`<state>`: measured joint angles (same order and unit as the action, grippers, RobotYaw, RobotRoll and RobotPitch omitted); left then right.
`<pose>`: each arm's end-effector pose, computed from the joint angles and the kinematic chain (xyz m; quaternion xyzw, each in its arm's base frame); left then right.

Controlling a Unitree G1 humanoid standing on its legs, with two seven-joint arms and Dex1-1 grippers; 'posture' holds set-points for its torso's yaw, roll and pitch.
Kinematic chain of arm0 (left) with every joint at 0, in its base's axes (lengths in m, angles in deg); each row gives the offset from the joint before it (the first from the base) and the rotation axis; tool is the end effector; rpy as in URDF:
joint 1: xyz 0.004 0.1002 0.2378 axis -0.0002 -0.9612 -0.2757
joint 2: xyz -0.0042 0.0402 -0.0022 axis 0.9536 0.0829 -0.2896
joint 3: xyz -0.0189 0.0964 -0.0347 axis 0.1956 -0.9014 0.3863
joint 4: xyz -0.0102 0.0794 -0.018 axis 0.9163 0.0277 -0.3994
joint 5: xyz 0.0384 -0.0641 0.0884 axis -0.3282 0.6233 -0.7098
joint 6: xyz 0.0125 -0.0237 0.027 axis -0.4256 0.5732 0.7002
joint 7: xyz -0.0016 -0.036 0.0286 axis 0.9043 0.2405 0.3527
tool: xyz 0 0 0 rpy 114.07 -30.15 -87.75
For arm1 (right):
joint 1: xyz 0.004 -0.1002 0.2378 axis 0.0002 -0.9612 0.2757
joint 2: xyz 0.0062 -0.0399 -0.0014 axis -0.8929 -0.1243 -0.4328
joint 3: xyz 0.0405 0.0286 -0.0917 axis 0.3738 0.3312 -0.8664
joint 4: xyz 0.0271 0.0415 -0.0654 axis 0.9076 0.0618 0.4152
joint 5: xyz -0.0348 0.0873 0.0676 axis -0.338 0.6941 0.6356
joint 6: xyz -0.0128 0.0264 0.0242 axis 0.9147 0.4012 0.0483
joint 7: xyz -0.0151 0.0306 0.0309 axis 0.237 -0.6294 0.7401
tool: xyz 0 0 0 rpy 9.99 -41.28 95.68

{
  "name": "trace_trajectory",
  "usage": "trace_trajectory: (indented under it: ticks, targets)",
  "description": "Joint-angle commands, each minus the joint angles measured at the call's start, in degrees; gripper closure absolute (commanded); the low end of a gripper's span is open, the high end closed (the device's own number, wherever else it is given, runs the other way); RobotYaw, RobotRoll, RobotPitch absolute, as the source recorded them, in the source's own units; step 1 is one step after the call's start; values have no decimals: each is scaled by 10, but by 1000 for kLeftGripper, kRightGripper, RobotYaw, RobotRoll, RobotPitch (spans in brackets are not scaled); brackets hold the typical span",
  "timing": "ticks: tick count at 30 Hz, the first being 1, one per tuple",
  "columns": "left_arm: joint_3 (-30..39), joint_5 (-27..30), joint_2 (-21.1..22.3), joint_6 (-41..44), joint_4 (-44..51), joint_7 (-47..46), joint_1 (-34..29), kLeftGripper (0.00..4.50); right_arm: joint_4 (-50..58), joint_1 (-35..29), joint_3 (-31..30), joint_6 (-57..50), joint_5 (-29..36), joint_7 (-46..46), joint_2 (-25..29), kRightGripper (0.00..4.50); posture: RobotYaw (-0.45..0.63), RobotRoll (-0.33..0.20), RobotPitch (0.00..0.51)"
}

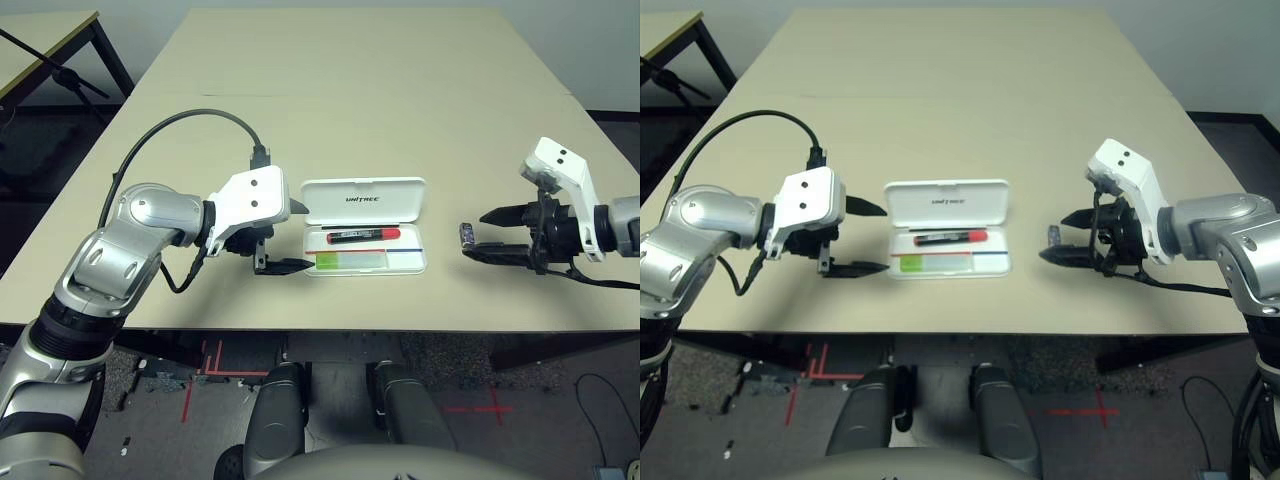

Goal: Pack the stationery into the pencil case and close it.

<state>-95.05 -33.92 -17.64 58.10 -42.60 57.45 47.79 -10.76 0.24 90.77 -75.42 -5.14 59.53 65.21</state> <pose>0.2586 0.1867 0.2227 0.3171 0.1140 -0.5910 0.7329 0.2516 -0.2531 0.2134 -0.0930 0.3047 0.2904 0.9023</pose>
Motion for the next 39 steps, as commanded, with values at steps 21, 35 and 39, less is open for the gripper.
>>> trace_trajectory:
  ticks: [21, 35, 39]
  targets:
    - [-30, -7, -8, -8, 5, -5, -3, 12, 36, -73, 27, -46, -48, -230, -128, 0, -29, 0, 149]
    - [-33, -8, -11, 3, 16, -11, -2, 12, -47, -71, -17, 38, -61, -225, -146, 0, -6, 0, 151]
    - [-31, -7, -8, 4, 20, -11, -7, 12, -55, -68, -25, 48, -63, -223, -151, 0, -6, 0, 151]
